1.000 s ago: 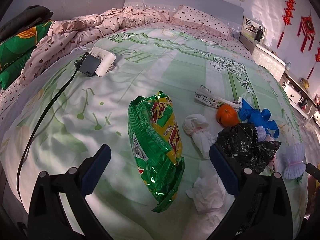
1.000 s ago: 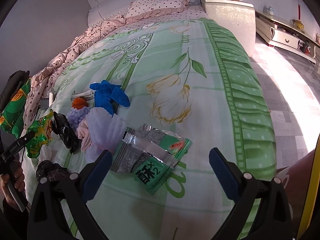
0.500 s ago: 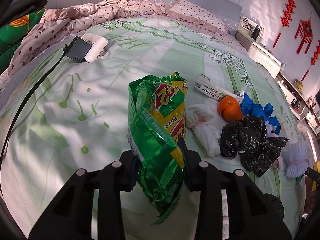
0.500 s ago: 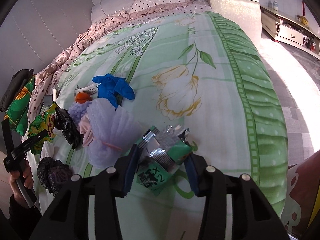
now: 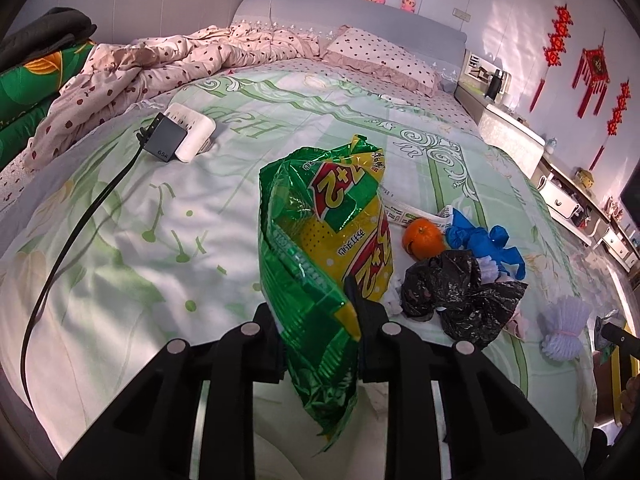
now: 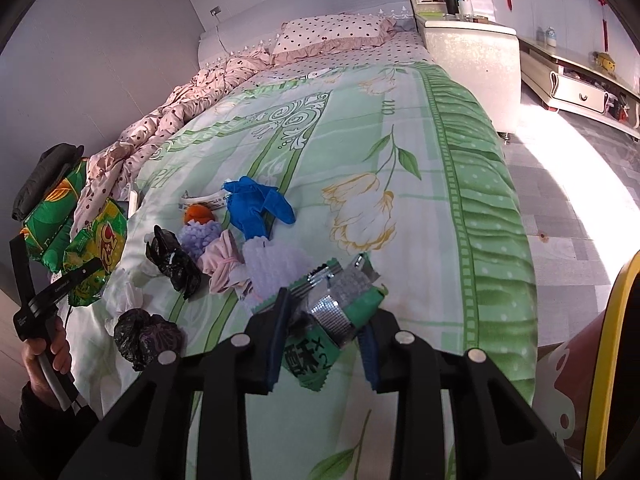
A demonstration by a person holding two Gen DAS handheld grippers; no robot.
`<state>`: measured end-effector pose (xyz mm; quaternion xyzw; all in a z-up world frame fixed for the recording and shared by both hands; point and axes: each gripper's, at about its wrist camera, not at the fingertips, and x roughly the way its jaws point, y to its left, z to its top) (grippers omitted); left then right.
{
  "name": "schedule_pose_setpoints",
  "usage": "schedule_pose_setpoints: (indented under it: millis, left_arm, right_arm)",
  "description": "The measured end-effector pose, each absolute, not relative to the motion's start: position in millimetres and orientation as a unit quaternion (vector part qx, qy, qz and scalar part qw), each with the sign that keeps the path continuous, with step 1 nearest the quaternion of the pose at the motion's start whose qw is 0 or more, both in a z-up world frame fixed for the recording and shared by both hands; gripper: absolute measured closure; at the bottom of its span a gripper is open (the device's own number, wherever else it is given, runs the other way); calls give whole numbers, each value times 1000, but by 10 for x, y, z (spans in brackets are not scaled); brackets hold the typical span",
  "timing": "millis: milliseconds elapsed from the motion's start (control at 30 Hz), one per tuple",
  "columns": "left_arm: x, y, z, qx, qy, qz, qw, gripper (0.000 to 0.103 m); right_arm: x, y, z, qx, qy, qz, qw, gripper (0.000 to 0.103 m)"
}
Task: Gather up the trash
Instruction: 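Carry both items to the yellow-rimmed bin and open both grippers over it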
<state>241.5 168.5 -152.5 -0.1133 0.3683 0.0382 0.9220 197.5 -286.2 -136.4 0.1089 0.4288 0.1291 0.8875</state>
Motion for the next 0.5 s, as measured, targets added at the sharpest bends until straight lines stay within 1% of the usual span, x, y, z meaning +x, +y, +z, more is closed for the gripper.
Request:
schedule_pose_setpoints:
  millis: [233, 500]
  left_arm:
    - [2117, 1341, -997, -96, 326, 4, 940, 81]
    - [1856, 672, -396, -85, 285, -59, 953, 81]
  right_arm:
    - [1634, -3010, -921, 121, 387, 140, 903, 73]
    - [1310, -3266, -429, 122, 337, 136, 924, 73]
